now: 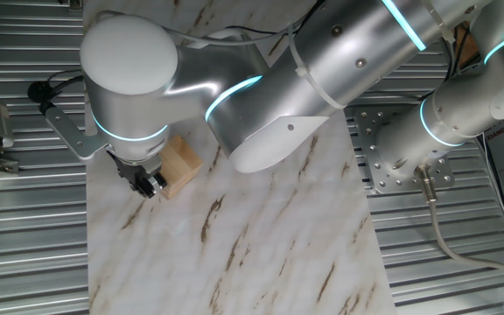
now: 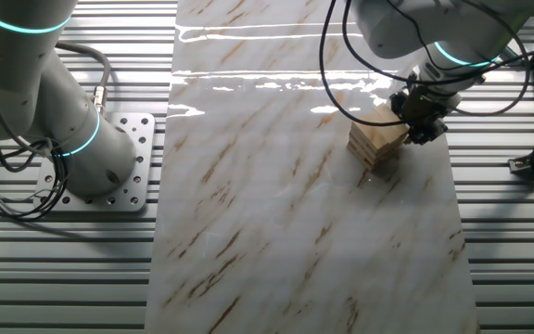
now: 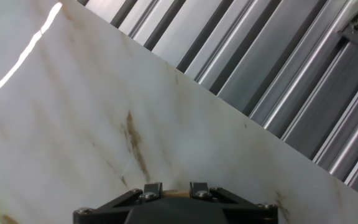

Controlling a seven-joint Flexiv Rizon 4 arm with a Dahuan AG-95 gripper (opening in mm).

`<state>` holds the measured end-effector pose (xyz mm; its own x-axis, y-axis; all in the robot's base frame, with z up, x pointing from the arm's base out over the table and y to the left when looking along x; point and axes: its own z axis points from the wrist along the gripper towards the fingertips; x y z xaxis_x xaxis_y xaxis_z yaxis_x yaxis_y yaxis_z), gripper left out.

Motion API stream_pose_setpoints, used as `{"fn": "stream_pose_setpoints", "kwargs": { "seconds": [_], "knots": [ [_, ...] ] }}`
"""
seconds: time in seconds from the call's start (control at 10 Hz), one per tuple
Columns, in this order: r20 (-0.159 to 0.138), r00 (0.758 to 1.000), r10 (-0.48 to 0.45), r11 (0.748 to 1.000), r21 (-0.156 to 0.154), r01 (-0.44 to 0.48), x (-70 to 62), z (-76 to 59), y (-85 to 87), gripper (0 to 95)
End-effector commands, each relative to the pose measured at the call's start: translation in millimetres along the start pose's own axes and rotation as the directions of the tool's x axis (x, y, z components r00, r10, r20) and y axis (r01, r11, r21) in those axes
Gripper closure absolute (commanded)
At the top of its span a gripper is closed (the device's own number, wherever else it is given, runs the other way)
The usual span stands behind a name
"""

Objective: Play Jenga

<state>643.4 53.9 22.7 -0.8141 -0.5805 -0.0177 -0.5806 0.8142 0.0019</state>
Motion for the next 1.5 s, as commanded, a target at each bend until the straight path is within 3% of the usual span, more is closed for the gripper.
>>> {"fn": "stream_pose_setpoints", "kwargs": {
  "seconds": [0.1, 1.5],
  "knots": [
    [0.001, 1.0, 0.001, 1.0, -0.002, -0.001, -0.3, 0.4, 0.5, 95.0],
    [0.002, 1.0, -0.011, 1.0, -0.001, 0.011, -4.8, -0.9, -0.6, 95.0]
  ]
}}
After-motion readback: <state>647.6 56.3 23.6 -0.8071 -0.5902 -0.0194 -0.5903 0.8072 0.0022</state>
